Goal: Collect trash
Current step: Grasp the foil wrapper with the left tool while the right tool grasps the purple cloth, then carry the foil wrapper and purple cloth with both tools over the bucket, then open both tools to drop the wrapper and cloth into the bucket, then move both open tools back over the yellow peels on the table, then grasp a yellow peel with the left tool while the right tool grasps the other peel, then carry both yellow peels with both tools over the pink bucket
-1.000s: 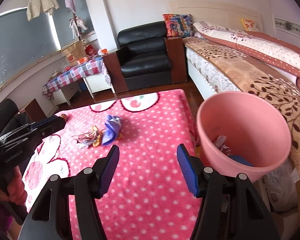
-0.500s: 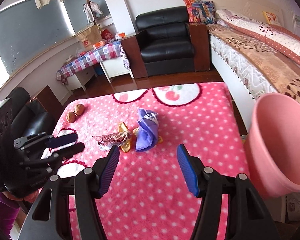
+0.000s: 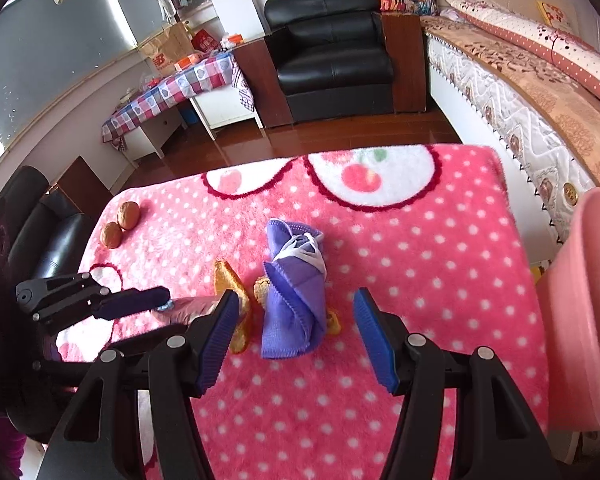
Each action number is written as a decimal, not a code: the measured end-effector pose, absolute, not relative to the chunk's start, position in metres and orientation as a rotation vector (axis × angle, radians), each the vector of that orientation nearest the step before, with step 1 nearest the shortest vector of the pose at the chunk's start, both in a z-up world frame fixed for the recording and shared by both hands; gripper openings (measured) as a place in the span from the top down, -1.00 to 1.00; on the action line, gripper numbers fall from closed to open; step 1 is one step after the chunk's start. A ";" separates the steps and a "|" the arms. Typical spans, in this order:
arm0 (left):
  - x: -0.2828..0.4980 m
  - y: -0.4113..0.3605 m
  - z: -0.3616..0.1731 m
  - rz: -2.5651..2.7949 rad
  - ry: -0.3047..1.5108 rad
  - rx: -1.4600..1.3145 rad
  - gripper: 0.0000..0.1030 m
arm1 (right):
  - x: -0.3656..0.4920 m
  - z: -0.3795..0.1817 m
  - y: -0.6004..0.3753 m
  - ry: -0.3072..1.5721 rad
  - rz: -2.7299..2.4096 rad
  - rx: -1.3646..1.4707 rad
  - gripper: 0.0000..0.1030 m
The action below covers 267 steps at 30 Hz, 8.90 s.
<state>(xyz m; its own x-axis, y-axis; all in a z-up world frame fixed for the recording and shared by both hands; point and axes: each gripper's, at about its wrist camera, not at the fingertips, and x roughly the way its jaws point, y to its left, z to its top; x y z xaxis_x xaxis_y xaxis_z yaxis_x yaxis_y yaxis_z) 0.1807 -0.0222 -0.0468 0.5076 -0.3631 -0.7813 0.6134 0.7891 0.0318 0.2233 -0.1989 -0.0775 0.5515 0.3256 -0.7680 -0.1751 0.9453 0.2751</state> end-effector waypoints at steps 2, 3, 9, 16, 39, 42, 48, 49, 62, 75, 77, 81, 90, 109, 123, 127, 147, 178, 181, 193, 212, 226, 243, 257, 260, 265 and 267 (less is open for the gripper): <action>0.180 -0.022 -0.051 -0.598 0.843 0.316 0.42 | 0.226 -0.084 -0.199 0.957 0.304 0.178 0.18; 0.180 -0.021 -0.053 -0.596 0.842 0.311 0.42 | 0.227 -0.086 -0.199 0.962 0.304 0.180 0.30; 0.175 -0.017 -0.051 -0.566 0.819 0.282 0.72 | 0.220 -0.088 -0.204 0.943 0.322 0.204 0.50; 0.162 -0.003 -0.031 -0.533 0.825 0.151 0.86 | 0.196 -0.071 -0.212 0.880 0.315 0.200 0.52; 0.090 -0.007 -0.006 -0.522 0.823 -0.095 0.86 | 0.084 -0.081 -0.261 0.965 0.242 0.191 0.14; 0.085 -0.010 -0.003 -0.522 0.814 -0.091 0.86 | 0.082 -0.078 -0.261 0.950 0.240 0.174 0.14; 0.081 -0.014 -0.001 -0.521 0.809 -0.100 0.86 | 0.087 -0.074 -0.251 0.923 0.275 0.149 0.14; 0.080 -0.014 0.000 -0.520 0.808 -0.101 0.86 | 0.087 -0.073 -0.250 0.917 0.273 0.145 0.14; 0.076 -0.028 0.006 -0.503 0.787 -0.114 0.86 | 0.077 -0.051 -0.270 0.787 0.285 0.187 0.82; 0.094 -0.096 0.028 -0.576 0.726 -0.166 0.86 | 0.064 -0.015 -0.341 0.627 0.084 0.232 0.82; 0.099 -0.116 0.031 -0.603 0.723 -0.167 0.86 | 0.063 -0.013 -0.357 0.616 0.040 0.246 0.82; 0.109 -0.155 0.033 -0.648 0.721 -0.154 0.86 | 0.063 -0.011 -0.385 0.600 -0.023 0.269 0.82; 0.129 -0.236 0.024 -0.715 0.737 -0.091 0.86 | 0.077 -0.029 -0.440 0.619 -0.119 0.306 0.82; 0.167 -0.295 -0.022 -0.665 0.826 -0.002 0.44 | 0.116 -0.076 -0.480 0.700 -0.182 0.332 0.77; 0.150 -0.292 -0.004 -0.655 0.776 0.043 0.34 | 0.105 -0.068 -0.471 0.688 -0.175 0.322 0.14; 0.139 -0.285 0.008 -0.643 0.737 0.050 0.34 | 0.096 -0.060 -0.463 0.678 -0.163 0.312 0.13; 0.094 -0.223 0.038 -0.497 0.624 0.057 0.34 | 0.047 -0.026 -0.385 0.636 -0.034 0.257 0.02; 0.143 -0.018 0.004 -0.076 0.757 -0.180 0.35 | 0.076 -0.060 -0.246 0.803 0.347 0.053 0.02; 0.151 -0.016 -0.005 -0.066 0.799 -0.195 0.35 | 0.084 -0.068 -0.240 0.829 0.380 0.035 0.02; 0.189 -0.062 -0.052 -0.035 0.929 -0.159 0.35 | 0.097 -0.084 -0.242 0.889 0.407 0.056 0.02; 0.155 -0.045 -0.025 -0.076 0.832 -0.165 0.92 | 0.106 -0.098 -0.235 0.955 0.397 0.018 0.46; 0.128 -0.052 0.004 -0.108 0.752 -0.137 0.92 | 0.092 -0.084 -0.242 0.862 0.369 0.024 0.92; 0.124 -0.100 0.021 -0.225 0.724 -0.102 0.92 | 0.074 -0.031 -0.307 0.702 0.223 0.157 0.92; 0.136 -0.238 0.028 -0.494 0.701 0.016 0.92 | 0.082 -0.013 -0.430 0.609 -0.112 0.244 0.92; 0.138 -0.264 0.020 -0.524 0.699 0.066 0.92 | 0.090 -0.021 -0.446 0.619 -0.141 0.247 0.92; 0.143 -0.292 0.005 -0.520 0.694 0.137 0.92 | 0.100 -0.036 -0.460 0.640 -0.169 0.252 0.91; 0.145 -0.297 0.000 -0.510 0.694 0.153 0.92 | 0.104 -0.040 -0.462 0.649 -0.172 0.254 0.91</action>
